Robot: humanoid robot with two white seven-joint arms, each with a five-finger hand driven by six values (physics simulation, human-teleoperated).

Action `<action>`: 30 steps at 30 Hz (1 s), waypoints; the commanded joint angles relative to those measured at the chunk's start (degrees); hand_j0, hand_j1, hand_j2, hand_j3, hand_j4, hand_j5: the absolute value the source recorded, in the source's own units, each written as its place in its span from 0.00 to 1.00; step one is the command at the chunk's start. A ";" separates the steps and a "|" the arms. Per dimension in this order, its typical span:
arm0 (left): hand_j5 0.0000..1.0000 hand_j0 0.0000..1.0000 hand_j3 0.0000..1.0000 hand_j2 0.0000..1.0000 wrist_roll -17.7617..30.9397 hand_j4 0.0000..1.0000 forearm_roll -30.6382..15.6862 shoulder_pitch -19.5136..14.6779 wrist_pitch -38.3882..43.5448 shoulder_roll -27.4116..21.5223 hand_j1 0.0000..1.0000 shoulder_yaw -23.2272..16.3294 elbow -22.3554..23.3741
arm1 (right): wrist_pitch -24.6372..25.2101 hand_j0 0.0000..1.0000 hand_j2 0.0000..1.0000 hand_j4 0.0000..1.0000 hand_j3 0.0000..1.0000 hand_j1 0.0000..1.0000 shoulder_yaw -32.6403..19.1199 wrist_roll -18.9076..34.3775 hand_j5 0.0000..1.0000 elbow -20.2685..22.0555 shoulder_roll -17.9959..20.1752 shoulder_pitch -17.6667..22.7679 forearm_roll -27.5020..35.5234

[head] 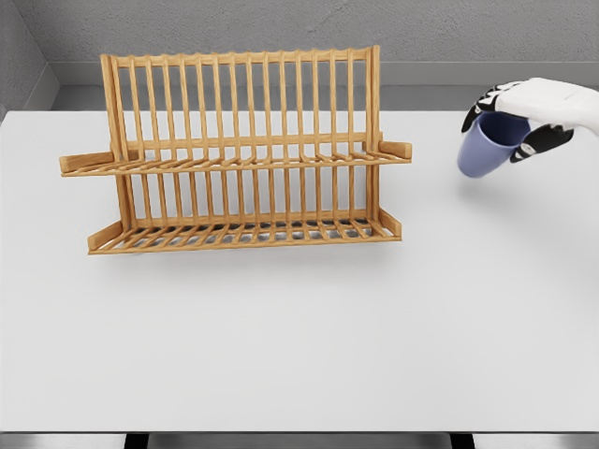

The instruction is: Right arm put cup on second shelf

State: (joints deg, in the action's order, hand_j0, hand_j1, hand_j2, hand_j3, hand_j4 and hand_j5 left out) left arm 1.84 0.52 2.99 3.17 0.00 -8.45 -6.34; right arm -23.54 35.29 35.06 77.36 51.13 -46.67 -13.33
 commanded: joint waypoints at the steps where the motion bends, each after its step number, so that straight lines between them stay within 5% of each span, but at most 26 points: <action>1: 1.00 1.00 1.00 1.00 0.01 1.00 0.01 0.00 0.00 0.00 1.00 0.01 0.01 | -0.01 0.63 0.63 0.63 0.63 0.63 -1.45 -0.06 0.63 1.39 0.37 0.00 0.24; 12: 1.00 1.00 1.00 1.00 0.01 1.00 0.01 0.00 0.00 0.00 1.00 0.01 0.01 | -0.10 0.63 0.63 0.63 0.63 0.63 -4.79 -0.06 0.63 6.84 1.60 -0.09 0.15; 30: 1.00 1.00 1.00 1.00 0.01 1.00 0.01 0.00 0.00 0.00 1.00 0.01 0.01 | -0.19 0.63 0.63 0.63 0.63 0.63 -6.90 -0.06 0.63 22.13 1.51 -0.35 0.15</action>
State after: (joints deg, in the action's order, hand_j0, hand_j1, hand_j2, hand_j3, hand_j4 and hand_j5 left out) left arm 1.84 0.52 2.99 3.17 0.00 -8.45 -6.34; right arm -23.87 28.53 35.06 98.17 52.60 -47.02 -13.38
